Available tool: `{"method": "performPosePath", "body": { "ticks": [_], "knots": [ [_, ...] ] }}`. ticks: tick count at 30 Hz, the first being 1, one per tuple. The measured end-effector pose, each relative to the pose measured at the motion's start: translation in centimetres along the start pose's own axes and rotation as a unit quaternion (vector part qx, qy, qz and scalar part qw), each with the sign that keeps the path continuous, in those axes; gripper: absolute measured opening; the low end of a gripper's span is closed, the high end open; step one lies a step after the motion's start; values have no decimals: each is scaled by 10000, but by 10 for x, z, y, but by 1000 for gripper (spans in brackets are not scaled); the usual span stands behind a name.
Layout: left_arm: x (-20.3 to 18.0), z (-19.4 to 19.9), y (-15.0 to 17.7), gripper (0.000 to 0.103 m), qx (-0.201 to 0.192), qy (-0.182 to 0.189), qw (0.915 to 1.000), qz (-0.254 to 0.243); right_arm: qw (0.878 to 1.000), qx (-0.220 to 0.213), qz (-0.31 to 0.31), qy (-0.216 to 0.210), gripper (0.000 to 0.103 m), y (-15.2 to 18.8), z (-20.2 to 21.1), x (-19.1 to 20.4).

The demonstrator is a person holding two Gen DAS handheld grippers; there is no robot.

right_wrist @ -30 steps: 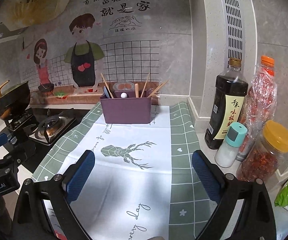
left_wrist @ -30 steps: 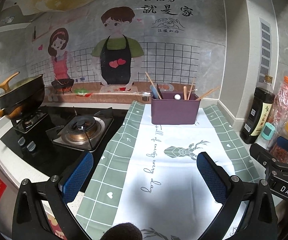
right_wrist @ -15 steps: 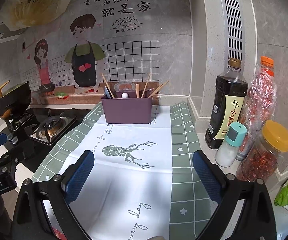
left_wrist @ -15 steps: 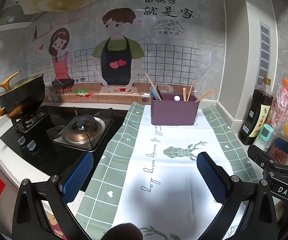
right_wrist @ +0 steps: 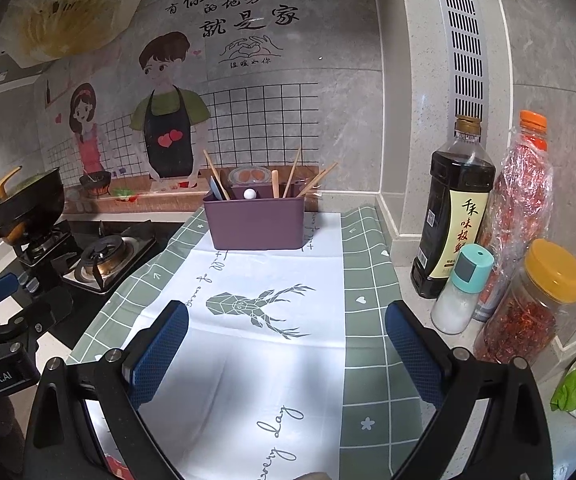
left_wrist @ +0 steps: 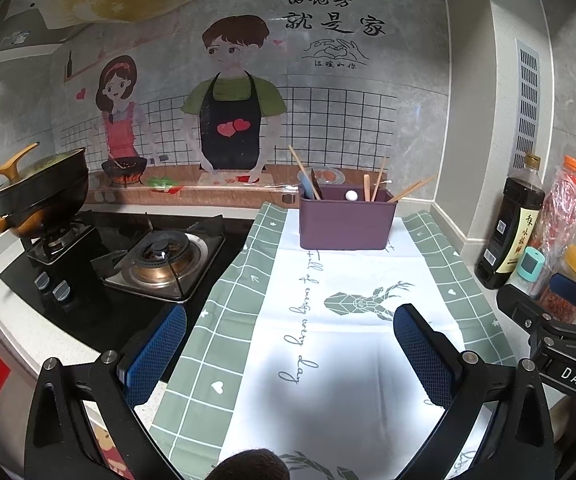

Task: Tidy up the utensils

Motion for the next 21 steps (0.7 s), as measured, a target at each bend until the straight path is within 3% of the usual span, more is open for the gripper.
{"method": "performPosePath", "body": {
  "ticks": [21],
  "knots": [
    [-5, -10, 0, 103, 98, 63, 9999, 6, 10000, 32, -37, 1, 99, 0, -7, -8]
  ]
}}
Point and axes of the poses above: each gripper's, at about its wrist camera, not at the fingertips, and z roughly against the way its jaws point, x to its left, y to its underside, the point moved 9 cm from there along -z, roughly the way its jaws point, and after that the axes turned 11 degrees about y, right-handed, at the moved point
